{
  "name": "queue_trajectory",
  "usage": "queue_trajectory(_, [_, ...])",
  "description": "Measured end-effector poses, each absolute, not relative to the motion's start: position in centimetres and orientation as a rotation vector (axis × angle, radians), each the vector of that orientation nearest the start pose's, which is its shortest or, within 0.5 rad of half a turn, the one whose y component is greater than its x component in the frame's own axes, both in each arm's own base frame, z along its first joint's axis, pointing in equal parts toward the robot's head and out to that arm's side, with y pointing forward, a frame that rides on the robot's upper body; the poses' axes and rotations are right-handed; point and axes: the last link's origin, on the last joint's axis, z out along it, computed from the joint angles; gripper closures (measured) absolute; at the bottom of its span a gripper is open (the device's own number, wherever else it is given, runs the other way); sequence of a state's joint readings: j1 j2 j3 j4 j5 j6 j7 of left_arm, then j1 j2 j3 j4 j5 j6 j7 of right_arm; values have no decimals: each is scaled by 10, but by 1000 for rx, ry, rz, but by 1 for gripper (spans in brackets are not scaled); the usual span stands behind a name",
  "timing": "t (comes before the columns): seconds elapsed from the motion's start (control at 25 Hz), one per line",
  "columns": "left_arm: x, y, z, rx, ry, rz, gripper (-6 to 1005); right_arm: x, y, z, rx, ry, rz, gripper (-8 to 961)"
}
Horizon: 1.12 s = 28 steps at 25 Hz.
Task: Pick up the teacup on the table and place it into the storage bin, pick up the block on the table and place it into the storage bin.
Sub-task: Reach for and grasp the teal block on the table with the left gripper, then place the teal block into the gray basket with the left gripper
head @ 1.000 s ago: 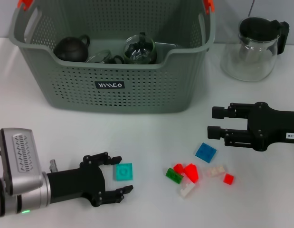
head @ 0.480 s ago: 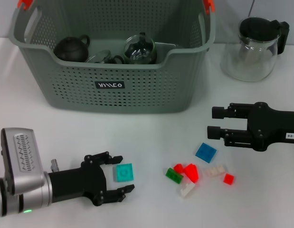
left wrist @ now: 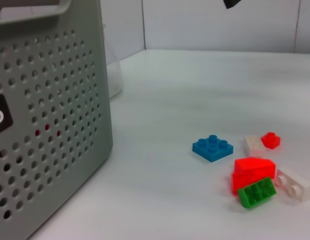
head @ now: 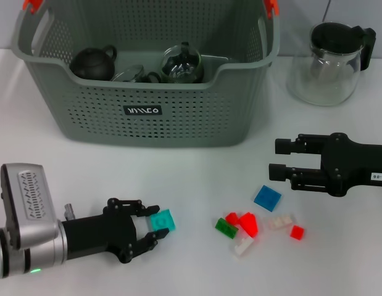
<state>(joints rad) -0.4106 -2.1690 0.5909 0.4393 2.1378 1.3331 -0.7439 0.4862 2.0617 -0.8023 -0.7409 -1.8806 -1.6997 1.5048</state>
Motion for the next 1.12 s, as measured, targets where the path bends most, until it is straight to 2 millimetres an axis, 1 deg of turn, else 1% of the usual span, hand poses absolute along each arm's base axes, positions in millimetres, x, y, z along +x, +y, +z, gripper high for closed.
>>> queue_trajectory(0.24, [-320, 269, -74, -2696, -313, -433, 605, 243, 314, 13, -2830, 652, 836, 279])
queue_trajectory(0.32, [-318, 270, -71, -2694, -325, -449, 601, 243, 315, 13, -2831, 651, 837, 278])
queue_trajectory(0.44, [-315, 271, -60, -2690, -342, -496, 594, 243, 315, 13, -2831, 650, 836, 278])
queue_trajectory(0.52, [-311, 271, -46, -2677, -356, -573, 589, 243, 315, 13, -2832, 649, 836, 278])
queue_trajectory(0.68, [-303, 266, -2, -2597, -342, -808, 581, 243, 315, 13, -2833, 649, 836, 279])
queue_trajectory(0.72, [-301, 266, 11, -2573, -345, -877, 578, 243, 314, 13, -2832, 650, 836, 279])
queue_trajectory(0.8, [-298, 269, 29, -2530, -374, -964, 574, 244, 314, 13, -2831, 652, 835, 279])
queue_trajectory(0.96, [-289, 286, 65, -2395, -465, -1139, 565, 244, 314, 13, -2828, 654, 834, 279])
queue_trajectory(1.12, [-270, 318, 98, -2302, -579, -1265, 556, 243, 315, 13, -2829, 651, 835, 278])
